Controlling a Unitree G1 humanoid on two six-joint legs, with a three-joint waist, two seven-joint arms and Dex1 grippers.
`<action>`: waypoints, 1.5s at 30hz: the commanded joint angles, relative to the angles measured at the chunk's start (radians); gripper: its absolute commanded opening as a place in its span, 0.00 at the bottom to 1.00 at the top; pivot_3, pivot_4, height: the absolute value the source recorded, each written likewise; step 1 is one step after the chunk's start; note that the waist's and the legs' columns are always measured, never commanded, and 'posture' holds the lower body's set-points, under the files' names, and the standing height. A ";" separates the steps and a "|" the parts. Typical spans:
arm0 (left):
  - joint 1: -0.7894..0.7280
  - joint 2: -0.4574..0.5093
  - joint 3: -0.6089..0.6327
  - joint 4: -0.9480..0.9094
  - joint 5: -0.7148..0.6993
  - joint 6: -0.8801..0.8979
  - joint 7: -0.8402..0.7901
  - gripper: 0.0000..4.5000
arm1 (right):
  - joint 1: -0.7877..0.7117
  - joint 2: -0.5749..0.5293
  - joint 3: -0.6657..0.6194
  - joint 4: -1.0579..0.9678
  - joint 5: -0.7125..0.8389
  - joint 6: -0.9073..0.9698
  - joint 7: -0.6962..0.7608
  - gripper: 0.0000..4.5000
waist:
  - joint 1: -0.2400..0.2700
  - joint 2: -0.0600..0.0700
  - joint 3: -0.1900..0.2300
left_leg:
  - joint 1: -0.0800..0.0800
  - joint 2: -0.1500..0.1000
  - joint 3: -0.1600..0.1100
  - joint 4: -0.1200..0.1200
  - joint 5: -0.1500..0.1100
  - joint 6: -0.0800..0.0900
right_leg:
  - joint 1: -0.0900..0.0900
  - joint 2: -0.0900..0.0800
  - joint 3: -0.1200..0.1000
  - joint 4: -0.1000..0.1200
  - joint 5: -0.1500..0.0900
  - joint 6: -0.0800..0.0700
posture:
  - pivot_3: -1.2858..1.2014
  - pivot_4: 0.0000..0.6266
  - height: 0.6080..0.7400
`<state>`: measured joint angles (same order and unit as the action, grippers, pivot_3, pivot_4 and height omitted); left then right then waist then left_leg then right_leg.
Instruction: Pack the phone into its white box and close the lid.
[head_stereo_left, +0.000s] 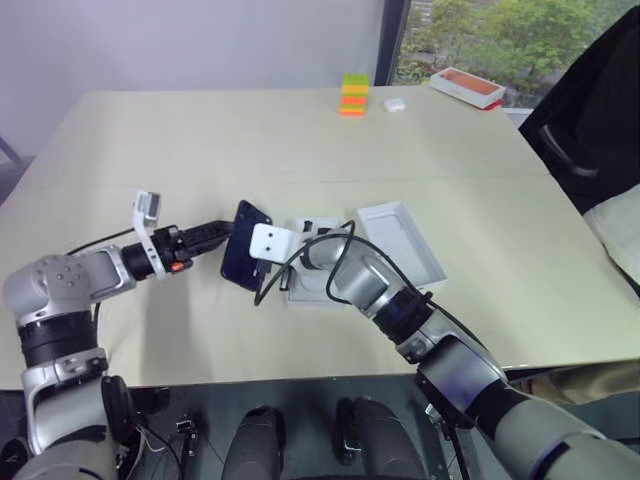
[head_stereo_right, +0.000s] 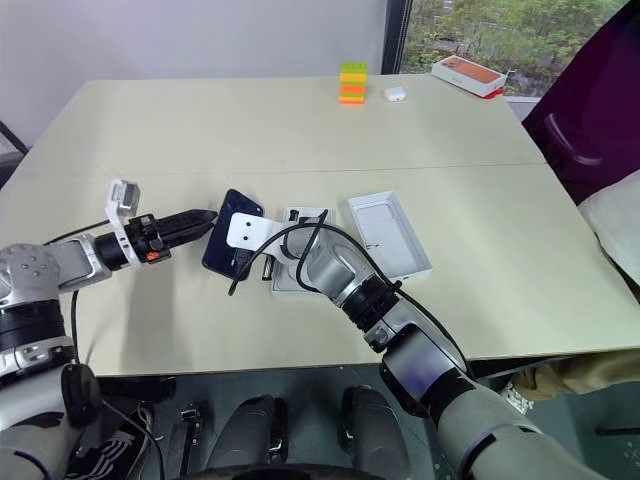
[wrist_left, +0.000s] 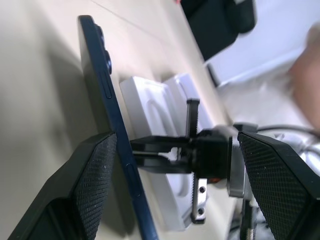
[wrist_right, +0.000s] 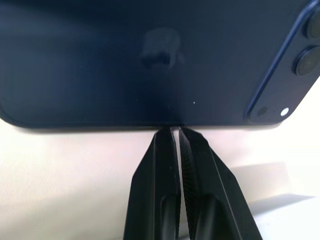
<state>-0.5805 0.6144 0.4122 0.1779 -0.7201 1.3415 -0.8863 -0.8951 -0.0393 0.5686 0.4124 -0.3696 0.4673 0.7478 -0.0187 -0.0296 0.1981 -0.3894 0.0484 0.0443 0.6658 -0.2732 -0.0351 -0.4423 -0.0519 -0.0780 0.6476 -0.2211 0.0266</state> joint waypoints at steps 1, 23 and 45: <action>0.062 0.016 -0.066 0.024 -0.006 -0.003 -0.025 0.90 | 0.010 0.021 0.021 -0.012 0.012 -0.006 0.021 0.05 | -0.002 0.000 0.000 | 0.000 0.000 0.000 0.000 0.000 0.000 | 0.000 0.000 0.000 0.000 0.000 0.000 | 0.52 0.24 1.00; 0.008 0.033 -0.111 0.238 -0.011 -0.084 -0.037 0.90 | 0.036 -0.008 0.020 -0.053 0.002 -0.030 0.019 0.05 | -0.001 -0.001 0.000 | -0.001 0.001 0.001 -0.001 0.000 0.000 | -0.002 0.002 -0.001 0.000 0.000 0.000 | 0.52 0.24 1.00; 0.061 0.045 -0.141 0.274 -0.014 -0.088 -0.068 0.03 | 0.042 -0.026 0.030 -0.054 -0.011 -0.048 0.018 0.00 | -0.001 -0.001 0.000 | -0.001 0.001 0.001 -0.001 0.000 0.000 | -0.001 0.002 -0.001 0.000 0.000 0.000 | 0.52 0.24 1.00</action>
<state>-0.5296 0.6489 0.2676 0.4536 -0.7497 1.2590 -0.9683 -0.8642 -0.0623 0.5835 0.3728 -0.3782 0.4250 0.7540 -0.0198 -0.0306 0.1977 -0.3899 0.0493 0.0450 0.6650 -0.2732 -0.0351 -0.4436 -0.0502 -0.0789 0.6476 -0.2210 0.0262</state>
